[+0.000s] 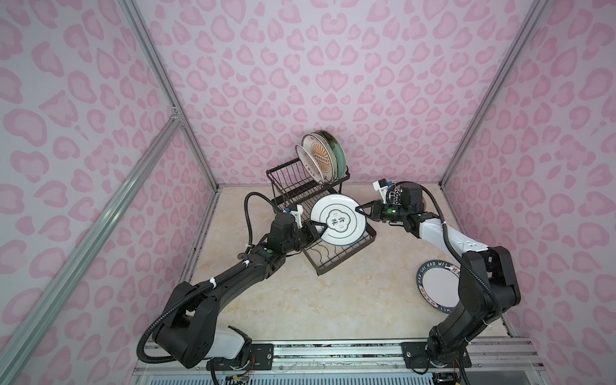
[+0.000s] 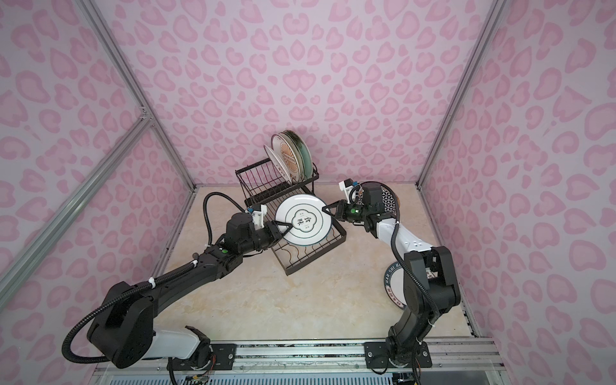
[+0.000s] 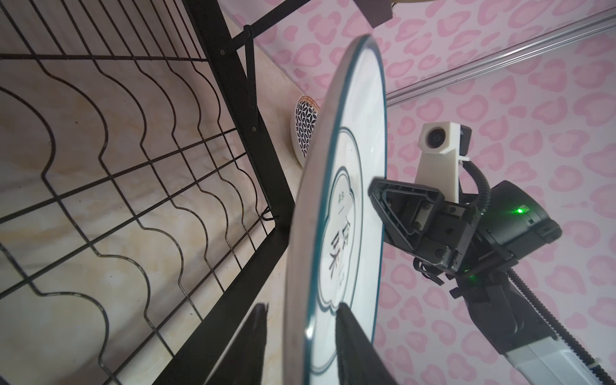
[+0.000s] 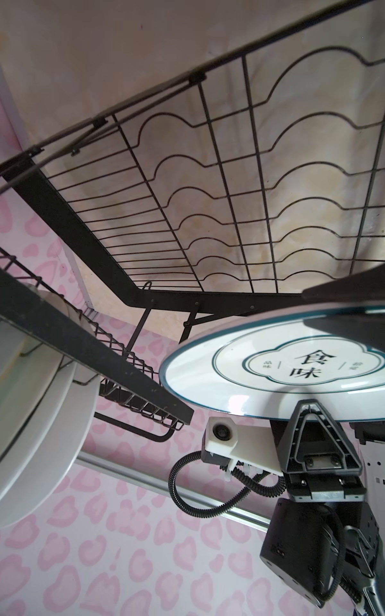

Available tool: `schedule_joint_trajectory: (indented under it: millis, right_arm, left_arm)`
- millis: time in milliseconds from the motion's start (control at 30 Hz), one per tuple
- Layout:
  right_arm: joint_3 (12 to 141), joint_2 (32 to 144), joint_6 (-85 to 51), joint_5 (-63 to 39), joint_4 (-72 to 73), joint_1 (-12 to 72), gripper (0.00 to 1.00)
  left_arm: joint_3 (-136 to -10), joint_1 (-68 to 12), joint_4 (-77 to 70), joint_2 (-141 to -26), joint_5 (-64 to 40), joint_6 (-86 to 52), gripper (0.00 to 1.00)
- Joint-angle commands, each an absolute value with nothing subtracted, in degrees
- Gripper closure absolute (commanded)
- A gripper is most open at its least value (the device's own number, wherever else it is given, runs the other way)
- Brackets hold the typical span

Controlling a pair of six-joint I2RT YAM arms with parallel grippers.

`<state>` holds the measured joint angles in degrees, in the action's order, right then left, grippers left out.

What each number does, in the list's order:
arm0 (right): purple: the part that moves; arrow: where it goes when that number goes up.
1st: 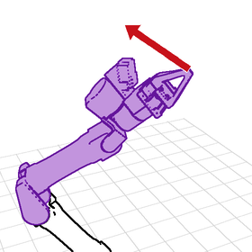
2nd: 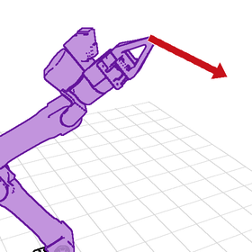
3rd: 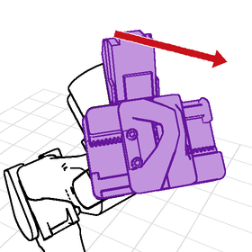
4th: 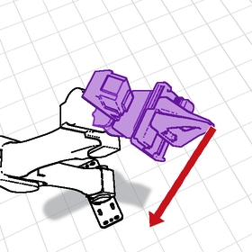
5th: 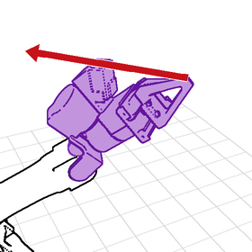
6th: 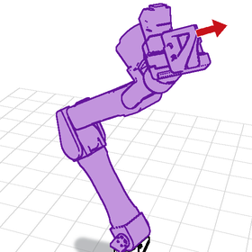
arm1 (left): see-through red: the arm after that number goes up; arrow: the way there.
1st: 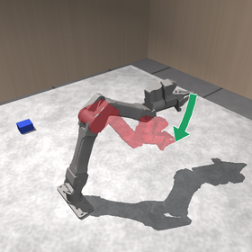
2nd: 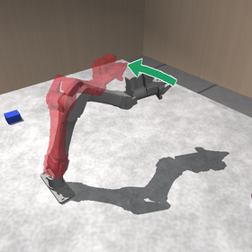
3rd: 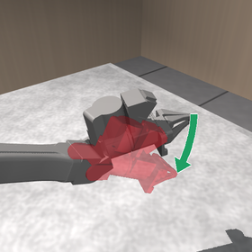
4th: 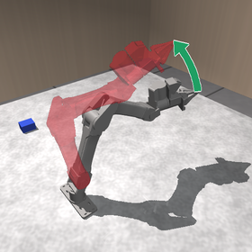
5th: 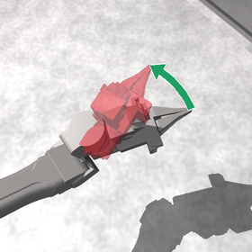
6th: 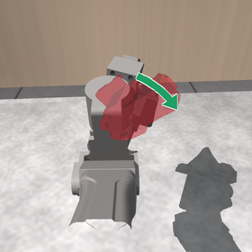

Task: Load plates into a dish rack
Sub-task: Place the plate on the dish rack.

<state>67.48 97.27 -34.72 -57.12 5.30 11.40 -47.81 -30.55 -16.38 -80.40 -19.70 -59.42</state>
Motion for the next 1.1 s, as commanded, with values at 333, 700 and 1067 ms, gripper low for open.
schedule_joint_trajectory:
  millis: [333, 700, 1067]
  right_arm:
    - [67.7, 96.7, -34.6, -57.9, 6.2, 13.1, 1.0]
    - [66.5, 96.5, -36.9, -58.0, 9.6, 13.2, 0.71]
    - [64.1, 95.6, -39.2, -61.0, 13.3, 14.3, 0.58]
  left_arm:
    - [-48.1, -30.3, -17.5, -79.3, -20.4, -58.3, 0.92]
    - [-48.3, -29.4, -17.3, -76.7, -22.2, -58.1, 0.97]
    - [-48.2, -28.8, -17.1, -75.5, -22.8, -57.8, 0.97]
